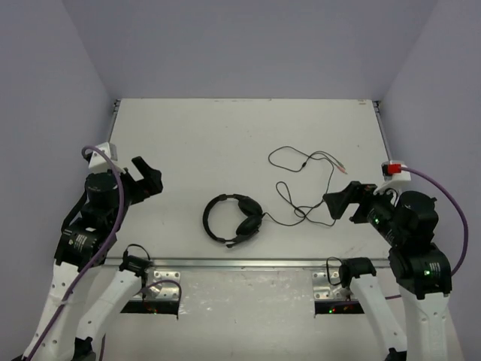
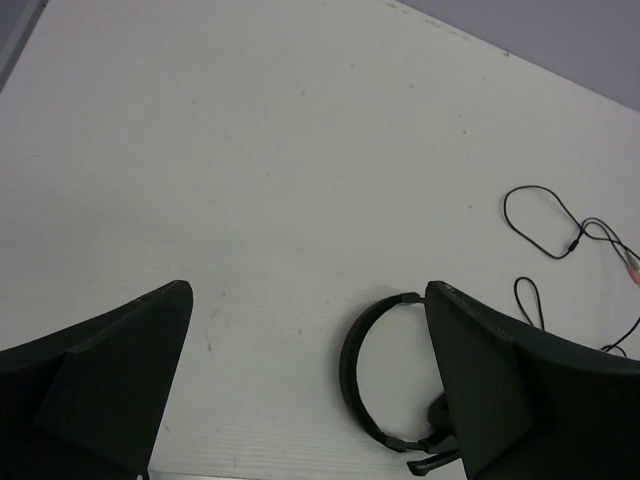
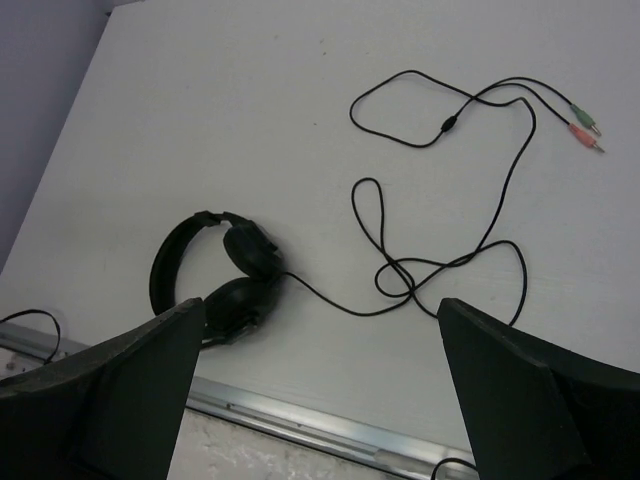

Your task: Wrap the headphones

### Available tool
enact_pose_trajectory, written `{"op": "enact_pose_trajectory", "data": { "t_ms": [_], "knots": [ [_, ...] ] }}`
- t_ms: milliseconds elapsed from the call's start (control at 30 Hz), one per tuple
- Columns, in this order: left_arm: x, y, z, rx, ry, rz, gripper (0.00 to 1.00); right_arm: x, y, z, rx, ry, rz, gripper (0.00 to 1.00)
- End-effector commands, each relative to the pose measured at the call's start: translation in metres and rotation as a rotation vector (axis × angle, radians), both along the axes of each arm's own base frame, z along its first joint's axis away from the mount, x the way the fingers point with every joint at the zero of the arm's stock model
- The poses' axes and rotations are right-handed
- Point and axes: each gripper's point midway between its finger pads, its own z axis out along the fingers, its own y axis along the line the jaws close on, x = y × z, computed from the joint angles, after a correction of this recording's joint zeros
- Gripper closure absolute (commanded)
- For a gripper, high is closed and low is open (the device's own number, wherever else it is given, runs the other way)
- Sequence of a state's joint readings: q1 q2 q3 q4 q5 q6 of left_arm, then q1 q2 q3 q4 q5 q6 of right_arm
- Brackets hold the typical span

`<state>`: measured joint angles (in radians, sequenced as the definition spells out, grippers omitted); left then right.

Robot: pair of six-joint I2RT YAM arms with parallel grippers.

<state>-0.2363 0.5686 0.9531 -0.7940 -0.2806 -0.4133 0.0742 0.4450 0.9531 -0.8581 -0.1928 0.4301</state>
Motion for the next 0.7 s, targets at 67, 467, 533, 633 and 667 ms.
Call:
{"op": "enact_pose_trajectory", "data": {
  "t_ms": [67, 467, 533, 633, 667],
  "knots": [
    [0.002, 0.004, 0.015, 0.017, -0.001, 0.019, 0.0, 0.0, 0.01, 0.032, 0.04, -0.141, 0.052, 0.01],
    [0.039, -0.058, -0.039, -0.127, 0.242, -0.163, 0.0, 0.003, 0.063, 0.034, 0.265, -0.13, 0.308, 0.01],
    [0.046, -0.073, -0.062, -0.124, 0.272, -0.132, 0.0, 0.007, 0.067, 0.033, 0.299, -0.124, 0.319, 0.01],
    [0.047, -0.104, -0.113, -0.037, 0.407, -0.118, 0.0, 0.01, 0.076, 0.033, 0.361, -0.129, 0.363, 0.01],
    [0.047, -0.107, -0.141, 0.0, 0.494, -0.092, 0.0, 0.01, 0.079, 0.033, 0.373, -0.133, 0.39, 0.01]
  ]
}}
